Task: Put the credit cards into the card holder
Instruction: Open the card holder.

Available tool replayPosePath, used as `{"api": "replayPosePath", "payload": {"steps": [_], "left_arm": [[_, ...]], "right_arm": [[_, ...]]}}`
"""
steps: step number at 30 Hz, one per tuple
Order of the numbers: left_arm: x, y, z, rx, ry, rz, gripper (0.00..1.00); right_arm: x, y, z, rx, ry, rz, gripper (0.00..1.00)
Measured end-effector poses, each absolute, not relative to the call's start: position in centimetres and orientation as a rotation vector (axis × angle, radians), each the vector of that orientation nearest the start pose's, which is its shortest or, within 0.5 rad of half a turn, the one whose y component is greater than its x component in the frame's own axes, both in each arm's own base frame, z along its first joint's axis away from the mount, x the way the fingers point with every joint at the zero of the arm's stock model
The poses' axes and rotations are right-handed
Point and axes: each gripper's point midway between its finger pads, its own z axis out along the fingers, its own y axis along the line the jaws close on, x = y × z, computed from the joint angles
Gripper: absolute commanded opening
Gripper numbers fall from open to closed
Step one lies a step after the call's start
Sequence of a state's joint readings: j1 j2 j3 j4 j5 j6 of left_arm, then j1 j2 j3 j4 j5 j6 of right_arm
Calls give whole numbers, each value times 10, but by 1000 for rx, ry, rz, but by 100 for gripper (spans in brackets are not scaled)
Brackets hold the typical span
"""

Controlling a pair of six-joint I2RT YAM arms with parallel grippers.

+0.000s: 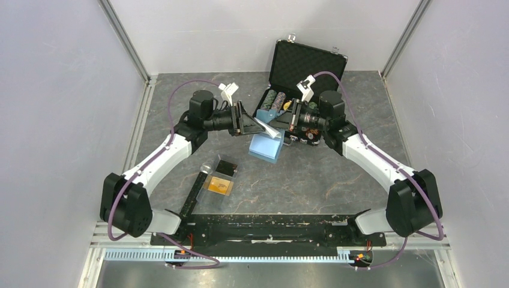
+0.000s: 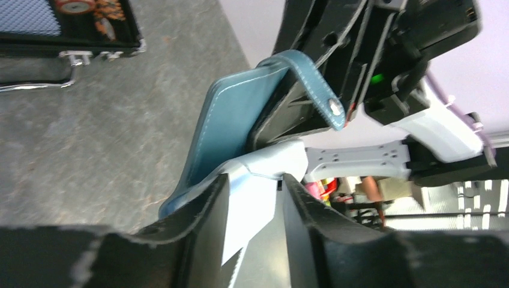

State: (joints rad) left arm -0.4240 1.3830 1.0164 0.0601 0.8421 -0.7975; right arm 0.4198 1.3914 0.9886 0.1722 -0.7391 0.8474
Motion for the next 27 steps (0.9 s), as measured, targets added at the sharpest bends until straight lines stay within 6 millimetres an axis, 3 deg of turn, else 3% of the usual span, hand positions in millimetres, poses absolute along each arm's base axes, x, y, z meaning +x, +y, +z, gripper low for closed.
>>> {"api": "replayPosePath", "payload": {"steps": [5,10,18,27], "left_arm": [[287,-282,250,305,2139,-1407,72],[292,-277,245,321,2147,-1335,73],[303,-295,279,309,1995,-1526,69],[305,-298,281,311,1981,-1578,77]], "right_arm": [[303,289,260,-169,2035,1526,0],[300,291,261,-183,2036,1549,0],[300,292,259,-186,2042,1567,0],[297,294,259,-194,2046,1594,0]]}}
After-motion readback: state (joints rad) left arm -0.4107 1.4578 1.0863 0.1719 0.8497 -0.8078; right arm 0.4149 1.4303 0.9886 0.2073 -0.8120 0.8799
